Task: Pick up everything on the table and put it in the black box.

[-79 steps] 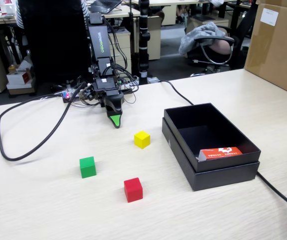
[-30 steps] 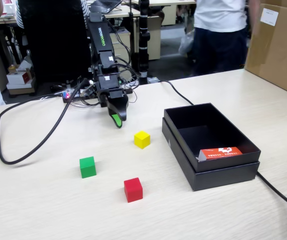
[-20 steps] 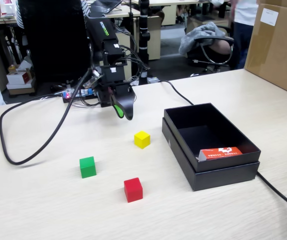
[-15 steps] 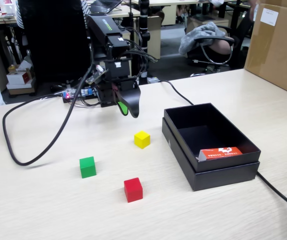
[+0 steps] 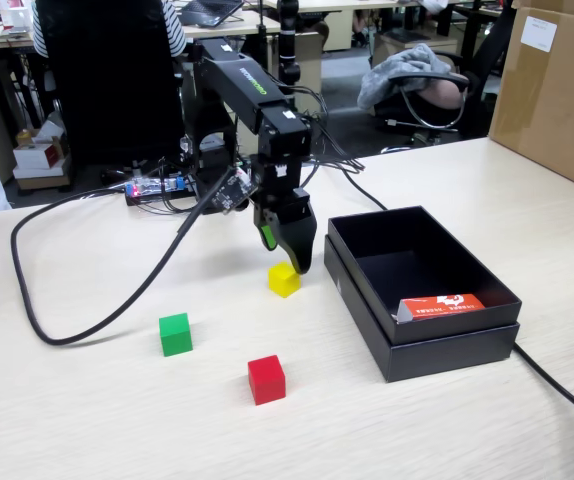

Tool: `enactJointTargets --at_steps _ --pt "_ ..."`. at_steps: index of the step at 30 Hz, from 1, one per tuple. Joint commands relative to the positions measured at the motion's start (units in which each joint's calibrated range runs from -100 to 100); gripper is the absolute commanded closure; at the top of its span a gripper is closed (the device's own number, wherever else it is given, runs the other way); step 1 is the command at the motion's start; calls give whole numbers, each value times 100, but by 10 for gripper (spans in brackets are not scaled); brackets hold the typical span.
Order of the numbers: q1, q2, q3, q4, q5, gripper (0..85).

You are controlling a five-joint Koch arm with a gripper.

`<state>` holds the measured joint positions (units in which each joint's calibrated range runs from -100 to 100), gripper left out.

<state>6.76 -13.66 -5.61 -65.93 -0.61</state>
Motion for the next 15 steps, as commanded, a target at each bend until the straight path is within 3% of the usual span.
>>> enactJointTargets --at_steps 1,15 --pt "-15 40 398 -159 -59 396" --pt "-112 821 1133 -159 -151 398"
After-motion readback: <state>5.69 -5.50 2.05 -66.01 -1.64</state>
